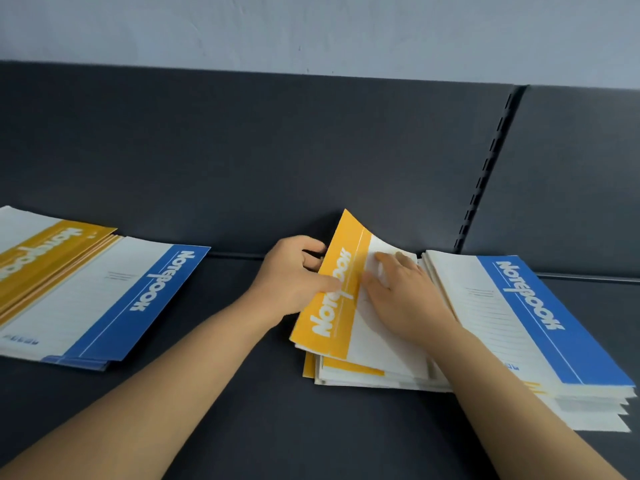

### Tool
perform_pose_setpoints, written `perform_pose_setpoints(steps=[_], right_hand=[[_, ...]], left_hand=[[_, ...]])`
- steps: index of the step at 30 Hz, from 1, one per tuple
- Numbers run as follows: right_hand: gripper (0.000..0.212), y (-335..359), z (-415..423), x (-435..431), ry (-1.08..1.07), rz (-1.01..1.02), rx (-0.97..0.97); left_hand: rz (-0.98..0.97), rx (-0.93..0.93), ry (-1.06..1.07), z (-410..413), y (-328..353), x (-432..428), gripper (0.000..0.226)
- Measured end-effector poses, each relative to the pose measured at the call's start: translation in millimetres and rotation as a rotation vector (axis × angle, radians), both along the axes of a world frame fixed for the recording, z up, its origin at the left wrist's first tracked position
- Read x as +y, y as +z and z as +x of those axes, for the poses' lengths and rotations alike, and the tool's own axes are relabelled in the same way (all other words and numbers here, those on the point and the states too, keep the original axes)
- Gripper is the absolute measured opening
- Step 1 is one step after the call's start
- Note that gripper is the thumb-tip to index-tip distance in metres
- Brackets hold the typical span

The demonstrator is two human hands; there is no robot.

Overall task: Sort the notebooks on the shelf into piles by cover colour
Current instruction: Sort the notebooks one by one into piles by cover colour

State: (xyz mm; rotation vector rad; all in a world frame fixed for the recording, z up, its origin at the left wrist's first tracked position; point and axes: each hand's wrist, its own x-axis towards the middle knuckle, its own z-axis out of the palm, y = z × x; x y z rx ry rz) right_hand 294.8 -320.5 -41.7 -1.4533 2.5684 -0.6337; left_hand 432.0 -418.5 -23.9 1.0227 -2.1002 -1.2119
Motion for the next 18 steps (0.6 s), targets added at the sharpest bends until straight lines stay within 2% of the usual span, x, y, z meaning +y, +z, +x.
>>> perform_pose_setpoints(steps=[3,7,10,12,15,18], right_hand=[[0.054,-1,-3,1,0.007,-0.047,-0.051],[0.062,0,-1,2,0.044,-0.112,-0.047],[0.083,7,3,6,0.221,-0.186,0.055],[0.089,15,8,8,0.333,-0.296,0.138],[0.081,28,16,6,0.367,-0.341,0.328],[0.046,40,21,4,0.322,-0.266,0.403]], left_hand=[[-0.284,-0.141,0.045,5,-2,-10,0.016],[-0.466,-0.219,0.017,10,0,-14,0.009],[-0.395,-0.116,-0.133,19,22,-14,0.008],[-0.344,-0.078,-0.250,27,36,-11,0.009],[-0.302,-0.024,-0.339,31,39,-6,0.013],[-0.187,0.037,-0.353,32,41,-7,0.018]])
